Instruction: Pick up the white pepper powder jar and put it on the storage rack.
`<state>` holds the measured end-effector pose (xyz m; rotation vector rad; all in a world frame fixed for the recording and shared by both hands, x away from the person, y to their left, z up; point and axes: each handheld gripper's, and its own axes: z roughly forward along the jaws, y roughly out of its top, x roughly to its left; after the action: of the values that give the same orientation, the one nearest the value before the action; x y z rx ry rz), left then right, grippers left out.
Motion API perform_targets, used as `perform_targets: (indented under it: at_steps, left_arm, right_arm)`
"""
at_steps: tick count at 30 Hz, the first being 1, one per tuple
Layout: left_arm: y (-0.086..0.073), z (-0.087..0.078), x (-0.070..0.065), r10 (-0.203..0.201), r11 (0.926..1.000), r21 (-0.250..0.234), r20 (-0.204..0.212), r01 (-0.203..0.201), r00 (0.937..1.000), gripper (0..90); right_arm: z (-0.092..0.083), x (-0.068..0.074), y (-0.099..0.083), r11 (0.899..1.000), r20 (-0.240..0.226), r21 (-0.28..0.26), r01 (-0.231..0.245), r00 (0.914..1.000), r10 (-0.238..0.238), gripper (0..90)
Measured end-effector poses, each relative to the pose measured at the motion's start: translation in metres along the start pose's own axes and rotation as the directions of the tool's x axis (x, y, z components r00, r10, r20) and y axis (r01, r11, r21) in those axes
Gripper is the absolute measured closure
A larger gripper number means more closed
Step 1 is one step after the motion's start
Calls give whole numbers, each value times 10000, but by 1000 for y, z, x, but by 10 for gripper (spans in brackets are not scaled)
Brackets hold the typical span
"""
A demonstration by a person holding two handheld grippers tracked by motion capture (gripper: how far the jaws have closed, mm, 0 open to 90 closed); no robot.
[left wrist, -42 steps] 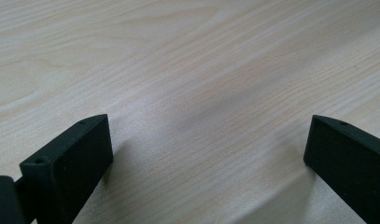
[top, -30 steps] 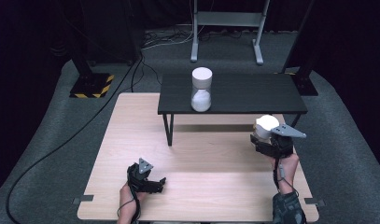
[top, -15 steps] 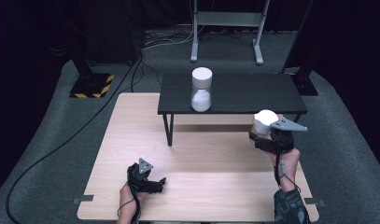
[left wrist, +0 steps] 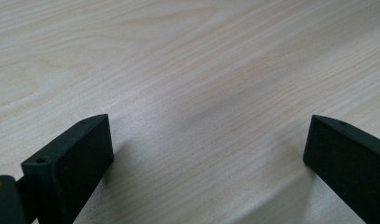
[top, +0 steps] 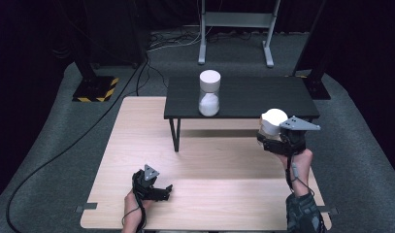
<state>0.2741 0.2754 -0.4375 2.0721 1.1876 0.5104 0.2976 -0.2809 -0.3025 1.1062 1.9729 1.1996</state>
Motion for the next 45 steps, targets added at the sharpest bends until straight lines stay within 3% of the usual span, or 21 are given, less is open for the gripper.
perform_targets:
  at_steps: [25,45]
  left_arm:
    - [0,0,0,-3,10000,-9,7,3,10000,15]
    - [0,0,0,1,10000,-3,11,-1,10000,15]
  right_arm:
    - [-12,2,33,9985,-161,-260,479,9987,-483,299]
    - [-12,-5,57,9980,-123,-415,467,9988,-472,300]
